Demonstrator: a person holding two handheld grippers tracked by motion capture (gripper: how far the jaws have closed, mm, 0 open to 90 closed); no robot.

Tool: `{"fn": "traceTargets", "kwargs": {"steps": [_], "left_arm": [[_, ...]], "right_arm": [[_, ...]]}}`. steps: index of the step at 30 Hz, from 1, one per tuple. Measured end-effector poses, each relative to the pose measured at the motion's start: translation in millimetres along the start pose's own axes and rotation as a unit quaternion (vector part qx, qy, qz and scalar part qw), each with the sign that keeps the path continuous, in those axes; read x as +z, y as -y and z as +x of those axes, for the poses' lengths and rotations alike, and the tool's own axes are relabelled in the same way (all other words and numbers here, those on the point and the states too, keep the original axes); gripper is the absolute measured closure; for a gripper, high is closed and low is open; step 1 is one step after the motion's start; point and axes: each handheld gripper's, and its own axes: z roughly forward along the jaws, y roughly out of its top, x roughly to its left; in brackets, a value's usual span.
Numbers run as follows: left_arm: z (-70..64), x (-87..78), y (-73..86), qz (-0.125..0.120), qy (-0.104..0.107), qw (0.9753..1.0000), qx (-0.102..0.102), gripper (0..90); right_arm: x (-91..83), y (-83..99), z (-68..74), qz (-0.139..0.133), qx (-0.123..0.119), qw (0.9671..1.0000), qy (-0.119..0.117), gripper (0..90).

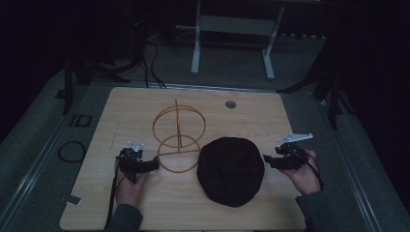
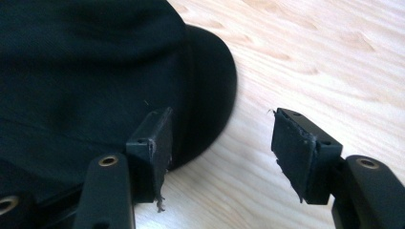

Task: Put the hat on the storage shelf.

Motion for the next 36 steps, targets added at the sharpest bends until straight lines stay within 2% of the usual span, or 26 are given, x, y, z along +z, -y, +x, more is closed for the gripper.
{"fn": "traceTargets", "kwargs": {"steps": [8,13,20,26,31,36], "left_arm": [[-0.1,0.2,-0.1,-0.001,0.001,1.0,0.0,1.3],[-0.2,0.4,-0.2,-0.001,0.001,1.0,0.001,1.3],[-0.1,0.4,-0.3,-0.001,0.001,1.0,0.001,1.3],[-0.3,0.5,-0.3,-0.001,0.001,1.0,0.001,1.3],[-0.4,0.7,-0.5,-0.002,0.001,1.0,0.001,1.2],[-0.5,0.9,-0.7,-0.002,0.001,1.0,0.002,1.2]], "right_arm": [[9.9,-22.8,4.9,0.022,-0.032,0.9992,-0.012,38.3],[13.1,-34.1,6.8,0.029,-0.038,0.9986,-0.022,38.3],[23.5,-53.5,13.8,0.047,-0.062,0.9967,-0.025,36.4],[40.5,-68.1,16.0,0.068,-0.082,0.9939,-0.029,35.0],[53.6,-76.6,15.2,0.091,-0.088,0.9914,-0.035,35.7],[63.9,-84.7,17.4,0.119,-0.1,0.9872,-0.036,36.0]]}}
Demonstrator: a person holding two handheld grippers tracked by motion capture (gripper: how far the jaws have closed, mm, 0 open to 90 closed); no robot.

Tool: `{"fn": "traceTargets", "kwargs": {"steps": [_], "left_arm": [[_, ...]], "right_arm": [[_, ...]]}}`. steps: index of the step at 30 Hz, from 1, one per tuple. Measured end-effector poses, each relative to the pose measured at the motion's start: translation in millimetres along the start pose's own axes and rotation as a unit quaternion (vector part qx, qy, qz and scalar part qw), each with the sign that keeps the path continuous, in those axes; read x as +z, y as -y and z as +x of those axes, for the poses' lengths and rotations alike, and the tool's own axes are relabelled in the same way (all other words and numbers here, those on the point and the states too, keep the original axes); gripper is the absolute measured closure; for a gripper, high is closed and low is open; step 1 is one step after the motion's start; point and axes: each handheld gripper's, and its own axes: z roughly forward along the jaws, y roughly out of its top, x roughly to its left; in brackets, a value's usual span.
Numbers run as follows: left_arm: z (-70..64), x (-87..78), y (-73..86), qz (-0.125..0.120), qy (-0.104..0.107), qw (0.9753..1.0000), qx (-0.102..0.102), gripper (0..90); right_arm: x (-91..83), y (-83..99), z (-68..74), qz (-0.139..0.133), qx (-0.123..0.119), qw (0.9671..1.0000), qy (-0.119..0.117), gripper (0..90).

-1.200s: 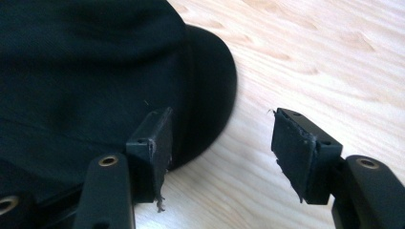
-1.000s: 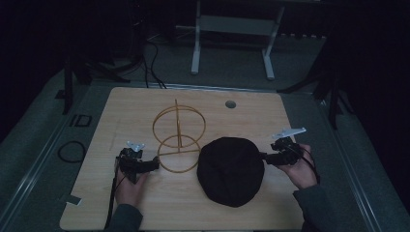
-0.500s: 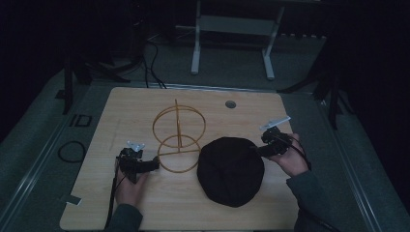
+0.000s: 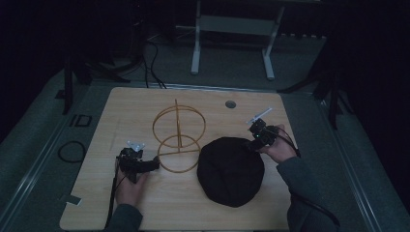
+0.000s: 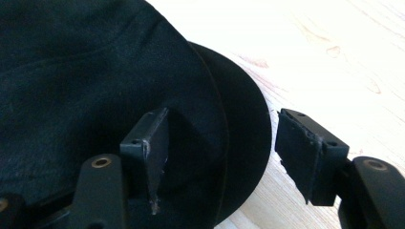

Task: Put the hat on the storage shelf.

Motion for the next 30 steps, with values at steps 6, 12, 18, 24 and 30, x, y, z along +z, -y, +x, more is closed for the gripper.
{"fn": "traceTargets", "kwargs": {"steps": [6,12,18,24,30], "left_arm": [[0.0,0.0,0.0,0.0,0.0,1.0,0.0,1.2],[0.0,0.1,0.0,0.0,0.0,1.0,0.001,1.2],[-0.1,0.1,-0.1,0.0,0.0,1.0,0.001,1.2],[-0.1,0.1,0.0,0.0,0.0,1.0,0.0,1.2],[-0.1,0.1,0.0,0.0,0.0,1.0,0.001,1.2]], "right_arm": [[13.0,-8.4,-5.4,0.029,0.006,0.9993,-0.022,38.4],[27.7,-14.8,-2.6,0.065,0.002,0.9975,-0.028,39.0],[37.1,-17.8,0.4,0.08,0.003,0.9963,-0.028,46.8],[41.6,-22.4,7.7,0.097,-0.013,0.995,-0.016,58.3],[38.5,-27.6,11.0,0.108,-0.038,0.9934,-0.008,75.9]]}}
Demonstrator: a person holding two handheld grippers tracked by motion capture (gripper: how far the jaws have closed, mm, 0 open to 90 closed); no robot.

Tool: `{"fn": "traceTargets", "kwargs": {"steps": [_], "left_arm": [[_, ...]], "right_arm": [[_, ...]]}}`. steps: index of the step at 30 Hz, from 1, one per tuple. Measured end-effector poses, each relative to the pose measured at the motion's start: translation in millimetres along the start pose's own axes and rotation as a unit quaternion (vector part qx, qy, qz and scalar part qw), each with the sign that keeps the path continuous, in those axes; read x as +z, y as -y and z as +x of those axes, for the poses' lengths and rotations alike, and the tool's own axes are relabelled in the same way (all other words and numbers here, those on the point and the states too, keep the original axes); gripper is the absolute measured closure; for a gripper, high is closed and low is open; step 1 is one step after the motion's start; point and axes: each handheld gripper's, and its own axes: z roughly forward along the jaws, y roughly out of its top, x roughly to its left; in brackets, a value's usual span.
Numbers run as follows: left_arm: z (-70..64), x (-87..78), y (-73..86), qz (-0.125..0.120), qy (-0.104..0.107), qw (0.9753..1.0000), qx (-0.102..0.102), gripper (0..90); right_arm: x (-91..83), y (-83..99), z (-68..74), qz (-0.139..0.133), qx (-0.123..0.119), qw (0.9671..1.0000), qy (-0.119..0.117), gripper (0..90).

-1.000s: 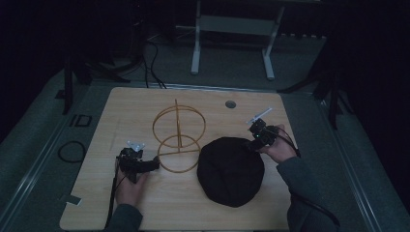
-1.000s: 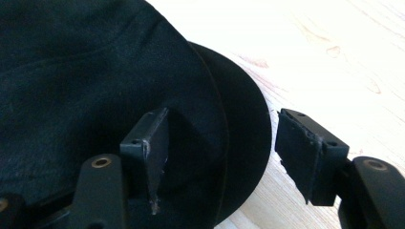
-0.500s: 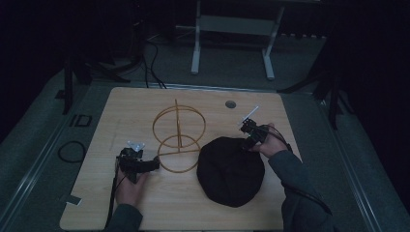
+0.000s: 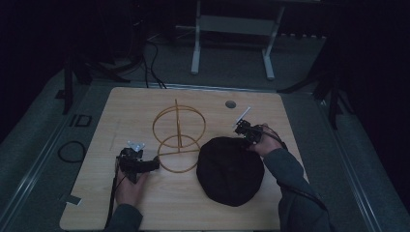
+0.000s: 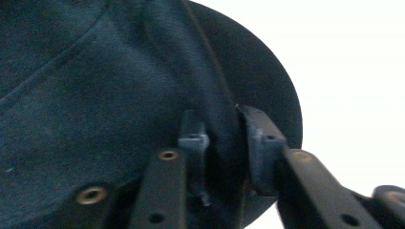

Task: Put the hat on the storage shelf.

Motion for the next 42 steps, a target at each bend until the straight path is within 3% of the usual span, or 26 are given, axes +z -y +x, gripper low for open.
{"fn": "traceTargets", "kwargs": {"steps": [17,23,31,42], "left_arm": [[0.0,0.0,0.0,0.0,0.0,1.0,0.0,1.2],[0.0,-0.1,-0.1,0.001,0.0,1.0,0.0,1.3],[0.0,-0.1,-0.1,0.0,0.0,1.0,0.0,1.3],[0.0,-0.1,-0.1,0.001,0.0,1.0,0.0,1.2]], "right_arm": [[-10.5,5.6,-20.6,0.026,0.035,0.9966,-0.071,78.1],[-21.2,6.9,-27.7,0.019,0.048,0.9948,-0.088,78.1],[-39.9,7.3,-35.0,0.011,0.052,0.9947,-0.088,78.0],[-64.2,9.9,-50.2,-0.002,0.084,0.9911,-0.103,77.9]]}}
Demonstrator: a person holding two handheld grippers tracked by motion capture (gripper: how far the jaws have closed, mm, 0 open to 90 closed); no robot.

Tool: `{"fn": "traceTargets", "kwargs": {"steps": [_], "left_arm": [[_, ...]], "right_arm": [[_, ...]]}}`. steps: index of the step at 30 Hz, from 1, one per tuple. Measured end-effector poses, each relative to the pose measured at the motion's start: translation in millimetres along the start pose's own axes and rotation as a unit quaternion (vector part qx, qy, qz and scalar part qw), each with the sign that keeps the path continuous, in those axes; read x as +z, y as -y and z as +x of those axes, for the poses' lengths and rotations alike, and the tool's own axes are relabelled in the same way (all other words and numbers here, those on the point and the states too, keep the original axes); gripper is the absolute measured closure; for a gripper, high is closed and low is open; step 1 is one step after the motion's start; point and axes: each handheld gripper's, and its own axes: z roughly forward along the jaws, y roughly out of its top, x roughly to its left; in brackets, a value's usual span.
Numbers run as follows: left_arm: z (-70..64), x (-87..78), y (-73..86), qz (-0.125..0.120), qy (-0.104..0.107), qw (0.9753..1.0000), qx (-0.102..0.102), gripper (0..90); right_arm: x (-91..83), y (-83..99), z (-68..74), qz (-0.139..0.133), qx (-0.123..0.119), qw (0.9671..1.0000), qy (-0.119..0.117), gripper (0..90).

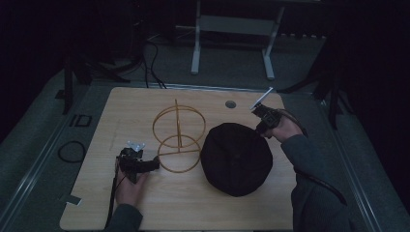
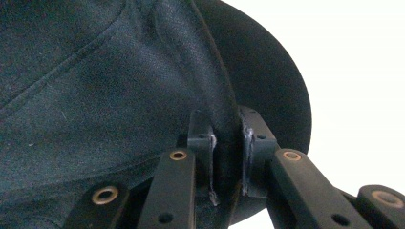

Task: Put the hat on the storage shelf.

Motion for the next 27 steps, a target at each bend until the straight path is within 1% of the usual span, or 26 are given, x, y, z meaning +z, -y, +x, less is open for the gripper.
{"fn": "traceTargets", "kwargs": {"steps": [3,6,12,27], "left_arm": [[0.0,0.0,0.0,0.0,0.0,1.0,0.0,1.2],[0.0,0.0,0.0,0.0,0.0,1.0,0.0,1.2],[0.1,-0.1,0.0,0.001,0.0,1.0,0.001,1.3],[0.2,-0.2,-0.1,0.002,0.0,1.0,0.002,1.2]], "right_arm": [[-7.5,1.8,-3.7,-0.007,0.008,0.9999,-0.009,77.9],[-13.8,3.0,-6.0,-0.013,0.011,0.9998,-0.01,77.9],[-24.9,3.7,-8.4,-0.011,0.019,0.9997,-0.013,77.9],[-51.5,5.4,-12.6,-0.031,0.031,0.9987,-0.026,77.8]]}}
